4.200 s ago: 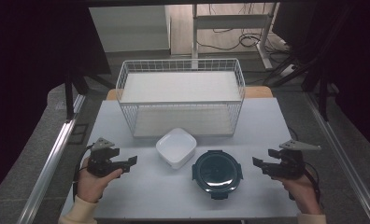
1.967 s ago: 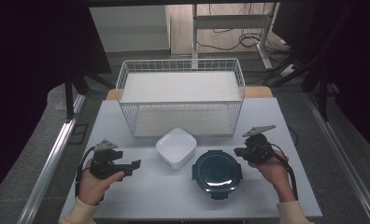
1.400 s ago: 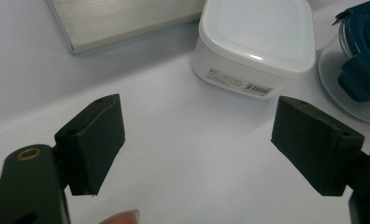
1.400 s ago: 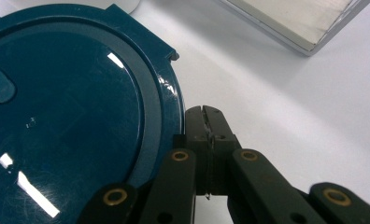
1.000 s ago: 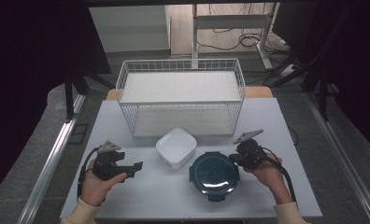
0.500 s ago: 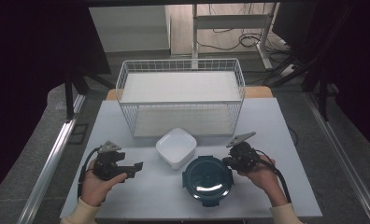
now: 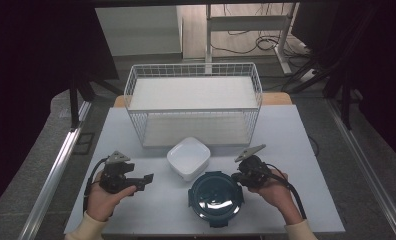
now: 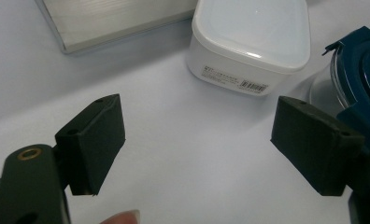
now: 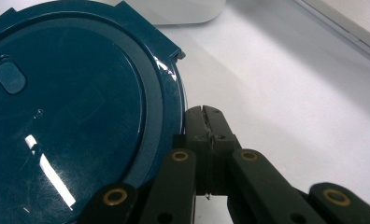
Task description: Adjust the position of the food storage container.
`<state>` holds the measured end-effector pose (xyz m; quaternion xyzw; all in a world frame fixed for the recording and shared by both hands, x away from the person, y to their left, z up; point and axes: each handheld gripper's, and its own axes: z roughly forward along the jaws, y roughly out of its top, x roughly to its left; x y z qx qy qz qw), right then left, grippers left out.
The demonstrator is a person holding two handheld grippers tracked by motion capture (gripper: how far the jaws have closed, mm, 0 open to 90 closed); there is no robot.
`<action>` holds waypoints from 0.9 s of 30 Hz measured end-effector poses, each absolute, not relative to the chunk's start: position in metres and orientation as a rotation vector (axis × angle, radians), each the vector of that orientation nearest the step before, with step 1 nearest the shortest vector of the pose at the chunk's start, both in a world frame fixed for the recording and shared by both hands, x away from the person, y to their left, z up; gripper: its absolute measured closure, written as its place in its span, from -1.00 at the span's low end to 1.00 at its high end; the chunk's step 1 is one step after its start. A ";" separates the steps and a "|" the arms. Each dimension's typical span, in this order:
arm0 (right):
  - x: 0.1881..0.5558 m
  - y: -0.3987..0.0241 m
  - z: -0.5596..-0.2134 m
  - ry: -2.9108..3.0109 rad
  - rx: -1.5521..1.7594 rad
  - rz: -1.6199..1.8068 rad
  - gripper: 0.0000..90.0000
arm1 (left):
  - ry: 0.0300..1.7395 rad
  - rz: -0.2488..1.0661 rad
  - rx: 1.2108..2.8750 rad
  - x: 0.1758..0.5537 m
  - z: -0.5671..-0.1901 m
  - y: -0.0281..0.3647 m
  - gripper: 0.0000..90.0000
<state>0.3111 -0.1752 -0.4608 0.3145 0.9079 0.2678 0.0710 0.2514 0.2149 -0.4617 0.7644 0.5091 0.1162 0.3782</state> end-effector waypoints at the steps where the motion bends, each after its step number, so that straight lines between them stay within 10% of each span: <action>1: 0.310 -0.174 -0.461 2.731 0.945 0.803 1.00 | 1.300 0.297 1.954 0.251 -0.462 0.215 -0.61; 27: 0.300 -0.203 -0.440 2.591 1.023 1.018 0.94 | 1.297 0.289 1.922 0.248 -0.458 0.216 -0.59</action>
